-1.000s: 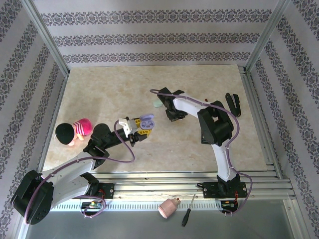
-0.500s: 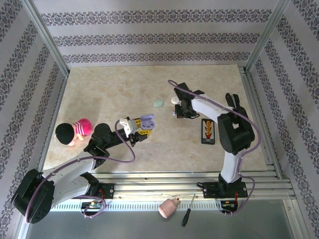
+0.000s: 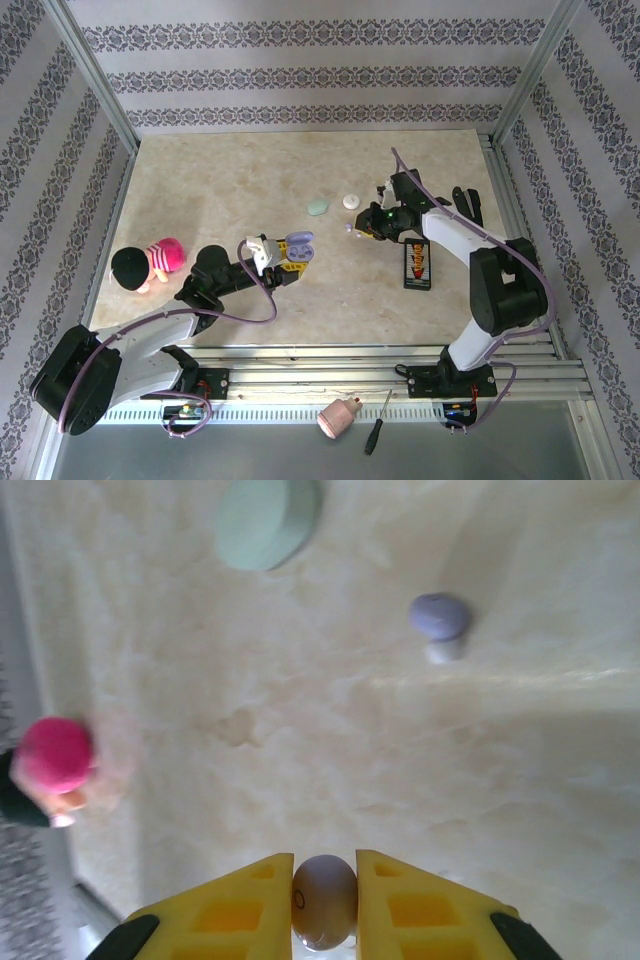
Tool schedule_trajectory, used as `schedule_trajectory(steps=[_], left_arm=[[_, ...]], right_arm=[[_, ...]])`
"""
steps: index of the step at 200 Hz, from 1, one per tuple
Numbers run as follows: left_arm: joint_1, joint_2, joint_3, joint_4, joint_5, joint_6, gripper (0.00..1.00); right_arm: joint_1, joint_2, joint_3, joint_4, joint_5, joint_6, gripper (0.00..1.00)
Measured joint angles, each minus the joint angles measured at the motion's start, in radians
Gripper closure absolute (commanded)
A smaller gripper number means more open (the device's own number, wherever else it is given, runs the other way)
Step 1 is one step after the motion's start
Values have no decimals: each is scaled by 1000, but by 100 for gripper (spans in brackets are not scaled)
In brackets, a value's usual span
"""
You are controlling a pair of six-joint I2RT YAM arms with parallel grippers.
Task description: Insert the wireless bluetooth earbuds into the charging case
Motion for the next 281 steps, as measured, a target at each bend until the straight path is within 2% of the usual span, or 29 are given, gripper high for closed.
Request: schedule_trajectory(steps=[44, 172, 186, 222, 281], left_arm=[[0, 8, 3, 8, 8, -10, 68], [0, 61, 47, 30, 11, -39, 68], [0, 66, 51, 30, 11, -45, 68], [0, 84, 71, 30, 19, -65, 68], [0, 84, 93, 29, 41, -80, 68]], right_arm=[[-13, -60, -63, 129, -169, 103, 82], [-9, -215, -145, 384, -393, 288, 82], [3, -244, -145, 383, -404, 261, 87], [68, -314, -135, 331, -432, 113, 86], [179, -341, -95, 249, -435, -82, 85]])
